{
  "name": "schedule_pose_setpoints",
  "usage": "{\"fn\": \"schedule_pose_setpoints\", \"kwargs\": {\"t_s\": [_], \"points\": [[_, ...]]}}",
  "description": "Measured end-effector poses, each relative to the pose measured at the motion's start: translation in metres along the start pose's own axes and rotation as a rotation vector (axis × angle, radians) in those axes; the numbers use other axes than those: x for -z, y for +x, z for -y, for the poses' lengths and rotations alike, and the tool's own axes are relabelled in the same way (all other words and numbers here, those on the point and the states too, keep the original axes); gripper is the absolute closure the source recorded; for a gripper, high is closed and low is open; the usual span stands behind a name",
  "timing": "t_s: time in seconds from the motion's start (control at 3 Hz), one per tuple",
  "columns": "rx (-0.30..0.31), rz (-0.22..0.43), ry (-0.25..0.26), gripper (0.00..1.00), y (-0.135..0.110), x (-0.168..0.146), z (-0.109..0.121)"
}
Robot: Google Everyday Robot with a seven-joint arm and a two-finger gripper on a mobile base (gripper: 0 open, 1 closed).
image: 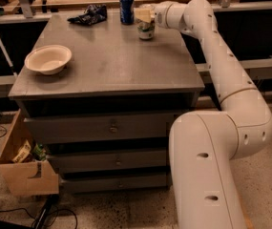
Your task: Move 7up can near paper bowl
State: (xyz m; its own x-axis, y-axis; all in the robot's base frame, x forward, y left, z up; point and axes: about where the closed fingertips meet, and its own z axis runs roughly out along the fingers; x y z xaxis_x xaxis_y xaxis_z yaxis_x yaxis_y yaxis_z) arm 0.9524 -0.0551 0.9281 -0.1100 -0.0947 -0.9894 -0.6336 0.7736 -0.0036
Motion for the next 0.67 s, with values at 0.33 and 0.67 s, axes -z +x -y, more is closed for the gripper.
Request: {"fn": "schedule_pose_setpoints", "kwargs": {"t_s": [0.33,0.67], "points": [[-0.003,-0.001,-0.004,1.00,0.001,-0.002,-0.002],[-0.007,0.032,-0.040,1.00,-0.023,0.011,-0.010]]}}
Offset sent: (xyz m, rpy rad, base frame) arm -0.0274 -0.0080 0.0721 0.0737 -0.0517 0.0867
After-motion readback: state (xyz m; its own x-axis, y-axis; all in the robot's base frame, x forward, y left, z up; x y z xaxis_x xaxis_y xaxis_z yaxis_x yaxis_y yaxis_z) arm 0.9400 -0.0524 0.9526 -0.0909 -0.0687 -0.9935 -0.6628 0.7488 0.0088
